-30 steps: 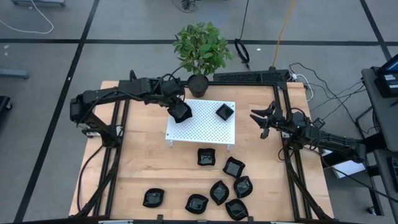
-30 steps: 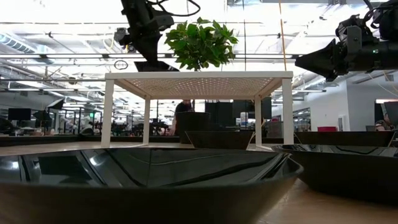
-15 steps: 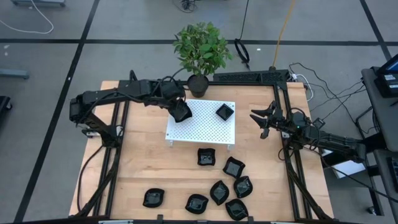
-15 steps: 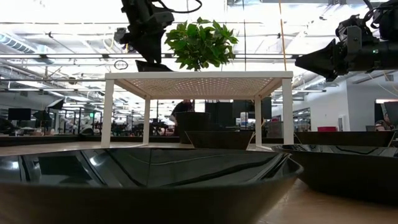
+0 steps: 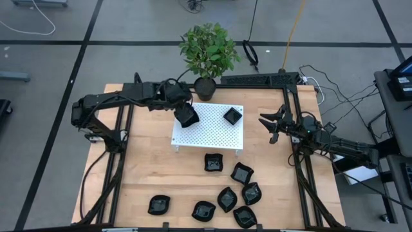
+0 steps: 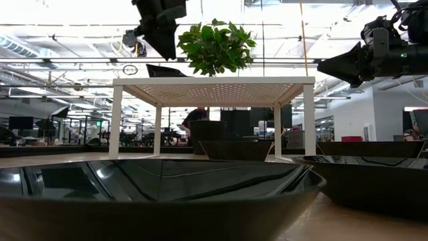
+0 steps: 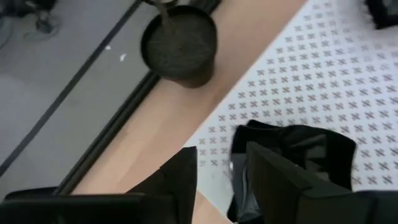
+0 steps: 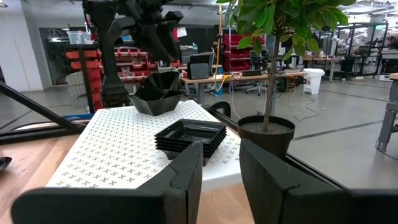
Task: Pick & Place Mini shaped plates
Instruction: Stack the black distorted square plate on top of the black distorted square plate on the shelf
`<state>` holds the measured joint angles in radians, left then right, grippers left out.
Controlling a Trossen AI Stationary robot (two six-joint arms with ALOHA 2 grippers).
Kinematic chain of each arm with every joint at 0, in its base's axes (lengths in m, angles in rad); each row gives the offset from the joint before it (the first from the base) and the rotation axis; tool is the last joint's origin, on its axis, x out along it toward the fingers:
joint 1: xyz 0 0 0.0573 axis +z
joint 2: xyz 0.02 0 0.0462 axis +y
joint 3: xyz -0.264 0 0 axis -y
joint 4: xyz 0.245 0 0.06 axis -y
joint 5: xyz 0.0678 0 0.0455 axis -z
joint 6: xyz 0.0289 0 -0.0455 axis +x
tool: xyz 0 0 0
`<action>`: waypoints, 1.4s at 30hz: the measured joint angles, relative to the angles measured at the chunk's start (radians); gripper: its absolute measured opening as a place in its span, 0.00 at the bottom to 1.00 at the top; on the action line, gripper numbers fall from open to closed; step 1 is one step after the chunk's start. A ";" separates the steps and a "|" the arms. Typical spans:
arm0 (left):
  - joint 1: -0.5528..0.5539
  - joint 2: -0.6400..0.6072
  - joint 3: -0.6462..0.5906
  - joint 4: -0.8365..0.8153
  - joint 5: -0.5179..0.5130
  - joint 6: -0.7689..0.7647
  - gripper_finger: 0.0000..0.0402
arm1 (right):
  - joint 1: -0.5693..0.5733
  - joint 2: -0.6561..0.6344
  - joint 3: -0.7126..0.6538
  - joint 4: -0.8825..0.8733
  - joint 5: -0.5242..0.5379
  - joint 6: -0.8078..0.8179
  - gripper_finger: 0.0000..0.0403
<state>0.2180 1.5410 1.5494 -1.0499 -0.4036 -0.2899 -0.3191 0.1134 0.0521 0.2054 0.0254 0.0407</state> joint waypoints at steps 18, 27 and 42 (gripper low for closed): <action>0.004 0.014 -0.093 -0.055 -0.015 -0.105 0.25 | 0.000 0.000 0.000 0.000 0.000 0.000 0.23; -0.001 -0.005 -0.087 -0.045 -0.039 -0.128 0.25 | 0.000 0.000 0.000 0.000 0.000 0.000 0.23; -0.175 -0.009 -0.087 0.368 0.375 -0.022 0.25 | 0.000 0.000 0.000 0.000 0.000 0.000 0.24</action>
<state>0.0431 1.5320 1.4620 -0.6823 -0.0288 -0.3122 -0.3190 0.1133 0.0521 0.2054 0.0254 0.0406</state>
